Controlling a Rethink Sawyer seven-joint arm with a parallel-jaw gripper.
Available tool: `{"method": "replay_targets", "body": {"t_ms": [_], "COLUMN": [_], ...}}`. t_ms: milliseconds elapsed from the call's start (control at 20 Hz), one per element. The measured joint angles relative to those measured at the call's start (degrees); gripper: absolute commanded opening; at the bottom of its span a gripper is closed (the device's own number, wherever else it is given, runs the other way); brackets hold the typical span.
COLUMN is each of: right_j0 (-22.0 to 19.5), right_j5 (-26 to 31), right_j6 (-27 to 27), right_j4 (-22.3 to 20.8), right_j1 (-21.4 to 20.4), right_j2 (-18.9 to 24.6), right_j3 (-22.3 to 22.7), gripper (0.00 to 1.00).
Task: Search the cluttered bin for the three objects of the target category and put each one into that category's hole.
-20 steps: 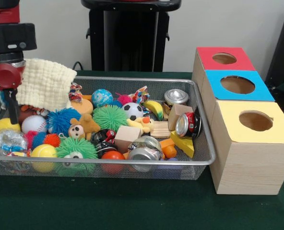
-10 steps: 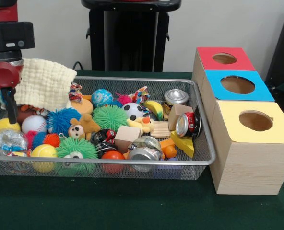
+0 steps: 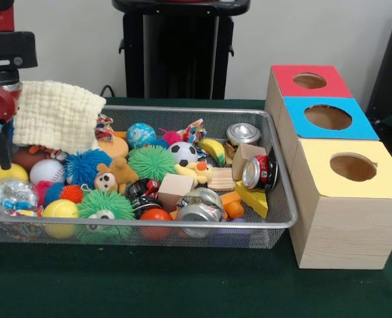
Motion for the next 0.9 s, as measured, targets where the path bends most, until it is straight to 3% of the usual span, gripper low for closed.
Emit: {"method": "replay_targets", "body": {"t_ms": [900], "right_j0": [0.0], "right_j5": [0.0], "right_j6": [0.0], "right_j4": [-1.1], "right_j1": [1.1], "right_j2": [0.0], "right_j3": [-2.5], "gripper": [1.0]}}
